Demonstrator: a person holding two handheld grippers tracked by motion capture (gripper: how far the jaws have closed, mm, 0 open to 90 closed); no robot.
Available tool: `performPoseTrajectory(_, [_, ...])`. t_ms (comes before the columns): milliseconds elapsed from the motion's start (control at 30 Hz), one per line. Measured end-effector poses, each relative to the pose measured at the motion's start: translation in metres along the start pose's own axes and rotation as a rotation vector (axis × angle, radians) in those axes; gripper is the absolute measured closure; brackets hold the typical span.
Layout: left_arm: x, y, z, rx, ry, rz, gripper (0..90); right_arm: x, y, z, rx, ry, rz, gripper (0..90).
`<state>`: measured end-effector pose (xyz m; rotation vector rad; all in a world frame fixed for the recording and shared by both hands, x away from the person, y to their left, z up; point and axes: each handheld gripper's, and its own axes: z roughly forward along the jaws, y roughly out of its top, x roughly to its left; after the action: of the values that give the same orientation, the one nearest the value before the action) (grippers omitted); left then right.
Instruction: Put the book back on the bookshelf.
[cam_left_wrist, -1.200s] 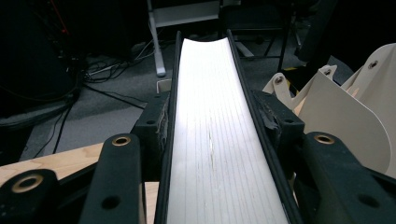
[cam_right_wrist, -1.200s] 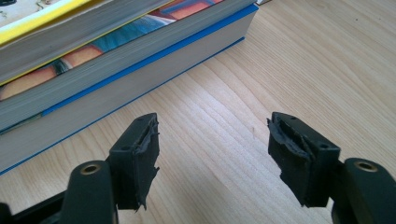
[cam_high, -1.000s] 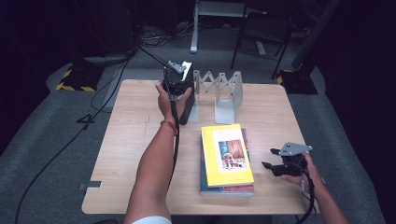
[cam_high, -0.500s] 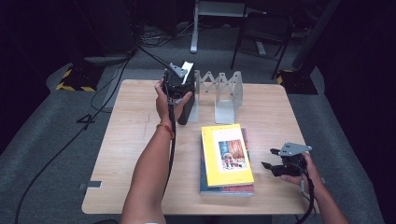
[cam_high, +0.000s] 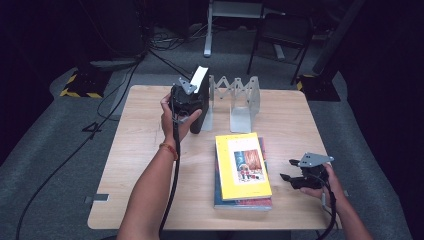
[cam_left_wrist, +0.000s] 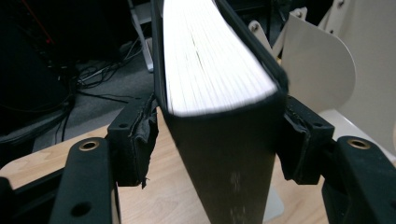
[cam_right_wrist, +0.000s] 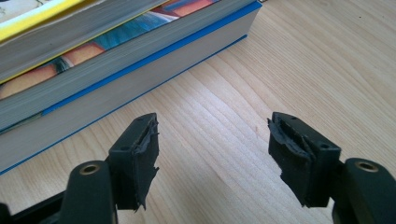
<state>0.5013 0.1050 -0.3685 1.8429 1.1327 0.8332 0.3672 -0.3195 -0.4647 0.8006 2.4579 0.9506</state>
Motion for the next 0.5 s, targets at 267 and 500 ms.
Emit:
performPoseTrajectory(267, [0.003, -0.022, -0.018, 0.022, -0.052, 0.031, 35.0, 0.002, 0.0, 0.001, 0.002, 0.005, 0.0, 33.9])
performPoseTrajectory(500, [0.001, -0.057, -0.033, 0.075, -0.119, 0.063, 33.8, 0.002, 0.0, 0.001, 0.001, 0.009, 0.003, 33.9])
